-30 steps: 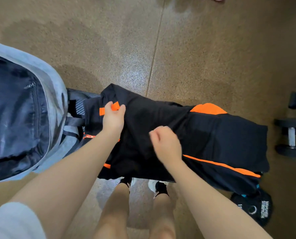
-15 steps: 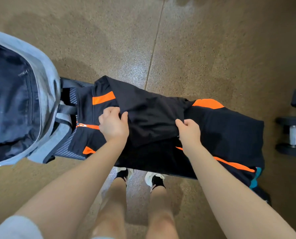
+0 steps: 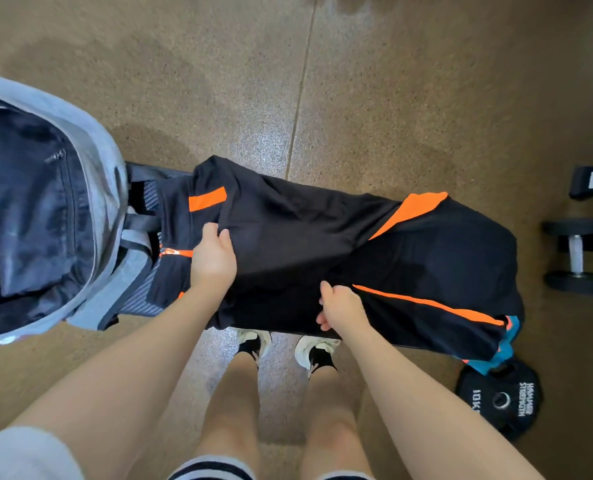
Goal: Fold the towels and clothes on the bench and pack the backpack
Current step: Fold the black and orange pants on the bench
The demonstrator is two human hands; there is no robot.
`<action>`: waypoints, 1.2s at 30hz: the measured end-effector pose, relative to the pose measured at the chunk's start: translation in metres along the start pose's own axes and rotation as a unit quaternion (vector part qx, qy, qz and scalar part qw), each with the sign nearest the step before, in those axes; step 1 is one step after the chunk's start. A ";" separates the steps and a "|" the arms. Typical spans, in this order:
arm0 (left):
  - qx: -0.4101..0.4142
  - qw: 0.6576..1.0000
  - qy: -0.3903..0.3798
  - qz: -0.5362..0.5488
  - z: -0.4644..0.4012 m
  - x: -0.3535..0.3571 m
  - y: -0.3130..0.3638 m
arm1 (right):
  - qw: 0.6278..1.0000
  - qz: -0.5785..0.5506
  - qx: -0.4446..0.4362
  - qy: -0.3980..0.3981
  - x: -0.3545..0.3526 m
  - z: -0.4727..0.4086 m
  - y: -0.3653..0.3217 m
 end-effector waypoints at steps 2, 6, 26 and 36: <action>-0.003 0.992 -0.010 -0.126 -0.002 0.003 -0.008 | 0.990 0.103 -0.037 0.094 -0.032 0.001 -0.004; 0.221 0.945 0.032 -0.240 0.017 0.032 0.035 | 0.976 0.054 -0.121 0.174 -0.097 0.005 -0.015; 0.294 0.912 -0.078 -0.276 0.011 0.220 0.198 | 0.890 0.178 -0.419 0.019 -0.214 -0.116 -0.075; 0.481 0.847 -0.102 -0.202 0.062 0.206 0.188 | 0.679 0.469 -0.549 0.137 -0.227 -0.064 -0.069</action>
Point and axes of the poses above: each hand's wrist, its own z-axis away from the middle knuckle, its own x-axis out of the palm, y = z × x, the point moved 8 cm from there along -z, towards the middle knuckle
